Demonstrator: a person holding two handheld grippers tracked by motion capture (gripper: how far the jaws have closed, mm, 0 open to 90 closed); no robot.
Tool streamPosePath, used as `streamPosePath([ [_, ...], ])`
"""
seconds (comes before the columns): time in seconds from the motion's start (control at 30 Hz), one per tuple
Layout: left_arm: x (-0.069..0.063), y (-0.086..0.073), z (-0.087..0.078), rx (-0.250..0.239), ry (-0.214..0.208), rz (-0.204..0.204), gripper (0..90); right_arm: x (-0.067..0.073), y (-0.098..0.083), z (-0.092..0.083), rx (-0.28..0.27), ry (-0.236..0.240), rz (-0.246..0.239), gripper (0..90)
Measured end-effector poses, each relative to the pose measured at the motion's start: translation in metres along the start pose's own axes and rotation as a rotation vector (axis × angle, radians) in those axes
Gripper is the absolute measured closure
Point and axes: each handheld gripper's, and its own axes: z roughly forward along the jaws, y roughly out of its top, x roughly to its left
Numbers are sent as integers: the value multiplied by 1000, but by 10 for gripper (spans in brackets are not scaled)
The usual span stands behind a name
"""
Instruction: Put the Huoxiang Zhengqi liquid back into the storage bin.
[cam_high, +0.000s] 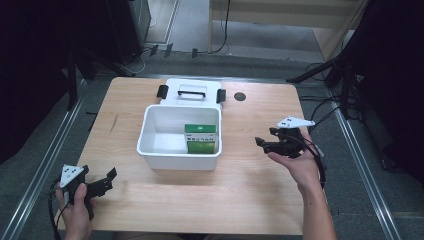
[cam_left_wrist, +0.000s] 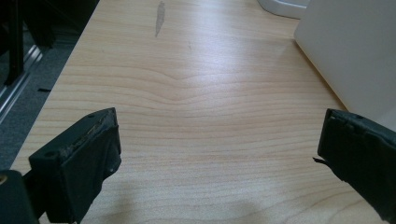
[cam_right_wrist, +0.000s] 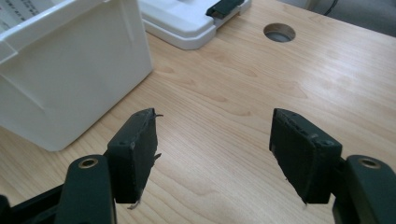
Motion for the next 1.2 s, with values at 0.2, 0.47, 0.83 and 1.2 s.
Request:
streamPosePath([
  [0.2,0,0,0,3,-2,2,3,-9,-24,-4,-60,-7,44,320],
  [0.47,0,0,0,2,-1,1,3,-19,-54,-13,-123,-54,95,319],
  [0.83,0,0,0,2,0,3,3,-32,-93,-31,-224,-148,160,326],
  [1.2,0,0,0,2,1,3,3,-36,-126,-43,-229,-195,195,328],
])
